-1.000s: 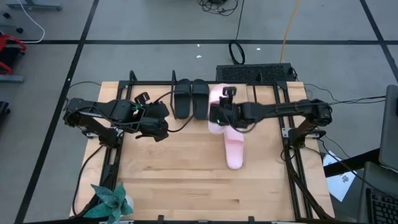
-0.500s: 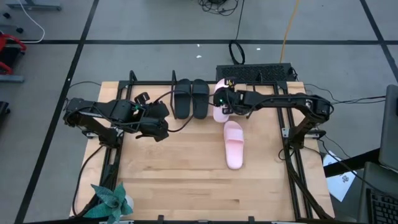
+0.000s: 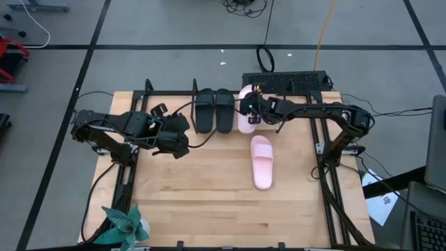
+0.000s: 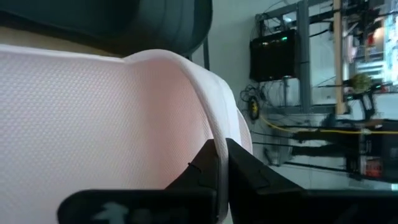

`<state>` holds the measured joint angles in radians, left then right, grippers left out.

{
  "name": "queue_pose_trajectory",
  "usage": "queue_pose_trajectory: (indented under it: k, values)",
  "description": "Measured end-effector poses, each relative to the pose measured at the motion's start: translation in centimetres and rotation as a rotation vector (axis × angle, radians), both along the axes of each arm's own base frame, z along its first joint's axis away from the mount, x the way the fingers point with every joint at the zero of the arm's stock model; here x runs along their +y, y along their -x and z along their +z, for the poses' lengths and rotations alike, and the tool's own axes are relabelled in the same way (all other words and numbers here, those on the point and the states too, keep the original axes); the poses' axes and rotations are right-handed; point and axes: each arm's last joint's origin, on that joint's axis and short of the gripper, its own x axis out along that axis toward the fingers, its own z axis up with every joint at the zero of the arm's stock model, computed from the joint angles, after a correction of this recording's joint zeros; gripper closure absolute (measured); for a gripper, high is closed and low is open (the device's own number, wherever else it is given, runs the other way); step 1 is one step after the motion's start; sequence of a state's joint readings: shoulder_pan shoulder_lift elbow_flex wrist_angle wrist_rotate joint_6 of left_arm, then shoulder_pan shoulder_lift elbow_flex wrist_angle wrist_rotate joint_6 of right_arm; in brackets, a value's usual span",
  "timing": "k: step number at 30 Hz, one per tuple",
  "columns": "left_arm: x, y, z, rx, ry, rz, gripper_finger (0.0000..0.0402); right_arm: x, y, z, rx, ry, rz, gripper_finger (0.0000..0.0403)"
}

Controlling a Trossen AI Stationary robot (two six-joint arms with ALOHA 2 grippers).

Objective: Pick and place slides into the shelf
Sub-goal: Put the bottom pink slide on the shelf

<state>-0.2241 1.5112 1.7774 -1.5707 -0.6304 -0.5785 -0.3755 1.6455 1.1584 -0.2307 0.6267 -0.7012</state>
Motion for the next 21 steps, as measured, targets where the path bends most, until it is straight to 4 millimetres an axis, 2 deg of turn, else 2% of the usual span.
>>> queue_pose_trajectory:
  k: [11,21]
  values:
    - [0.0,0.0,0.0,-0.002,0.001,0.002,0.0252,-0.4,-0.2,0.1,-0.051,-0.028,0.023,0.0403]
    - [0.0,0.0,0.0,-0.002,0.001,0.002,0.0252,-0.7,-1.0,-1.8,-0.014,-0.04,0.025,0.0403]
